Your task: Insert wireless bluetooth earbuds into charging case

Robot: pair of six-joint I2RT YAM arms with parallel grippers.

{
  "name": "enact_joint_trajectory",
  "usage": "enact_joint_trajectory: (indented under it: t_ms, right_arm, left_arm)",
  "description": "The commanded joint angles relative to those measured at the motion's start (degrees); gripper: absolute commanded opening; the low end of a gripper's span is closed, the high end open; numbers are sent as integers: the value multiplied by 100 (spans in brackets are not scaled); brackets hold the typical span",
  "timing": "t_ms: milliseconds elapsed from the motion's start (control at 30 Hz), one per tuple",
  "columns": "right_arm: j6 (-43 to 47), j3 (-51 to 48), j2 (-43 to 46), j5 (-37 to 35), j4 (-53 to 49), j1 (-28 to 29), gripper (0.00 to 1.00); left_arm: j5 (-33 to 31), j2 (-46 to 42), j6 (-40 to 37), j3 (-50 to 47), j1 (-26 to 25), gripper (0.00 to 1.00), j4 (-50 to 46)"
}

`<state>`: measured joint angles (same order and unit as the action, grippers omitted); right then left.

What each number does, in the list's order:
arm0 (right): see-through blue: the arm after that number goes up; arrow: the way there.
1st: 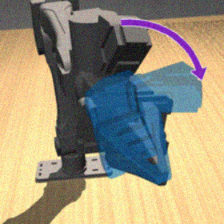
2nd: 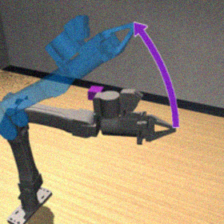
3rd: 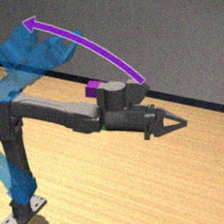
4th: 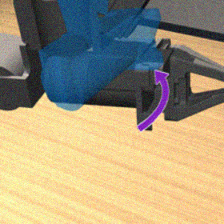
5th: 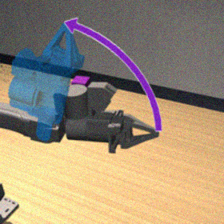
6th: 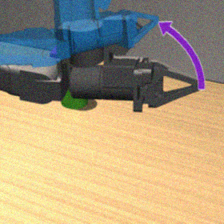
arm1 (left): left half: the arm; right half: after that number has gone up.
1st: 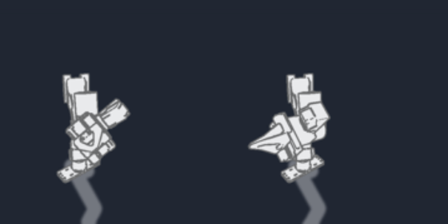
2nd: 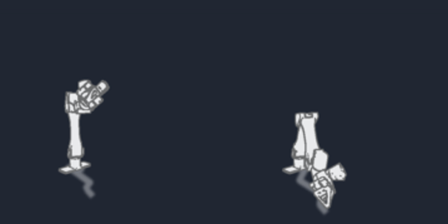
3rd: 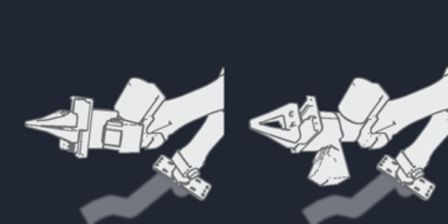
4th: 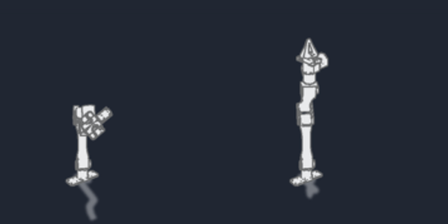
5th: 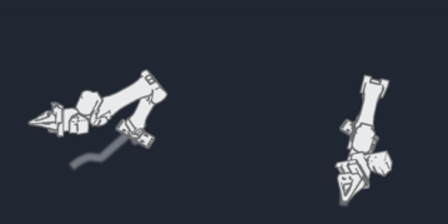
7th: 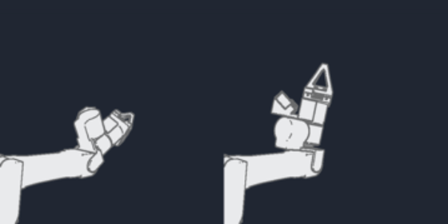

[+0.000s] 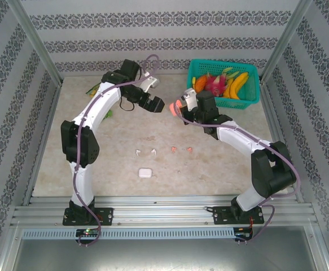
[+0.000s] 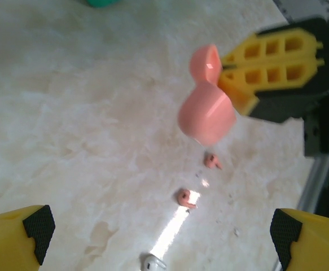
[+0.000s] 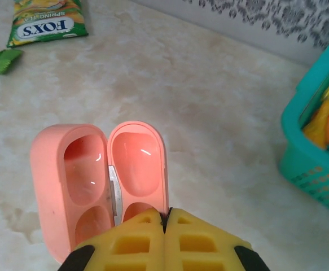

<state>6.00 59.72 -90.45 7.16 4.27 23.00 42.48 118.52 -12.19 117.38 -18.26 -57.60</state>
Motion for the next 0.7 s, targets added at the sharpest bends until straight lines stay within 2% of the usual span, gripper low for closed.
enact_joint_trajectory:
  t_ms: [0, 167, 300, 667]
  right_arm:
    - [749, -218, 177, -169, 875, -50, 0]
    - [758, -259, 243, 627, 975, -208, 0]
    - [767, -255, 245, 1055, 898, -213, 0]
    - [837, -93, 128, 1552, 876, -165, 0]
  left_arm:
    - [761, 221, -675, 303, 72, 98, -878]
    - [1301, 510, -764, 608, 110, 92, -1010]
    - [1499, 771, -918, 943, 112, 89, -1292]
    - [1680, 1046, -1049, 1135, 112, 76, -1475]
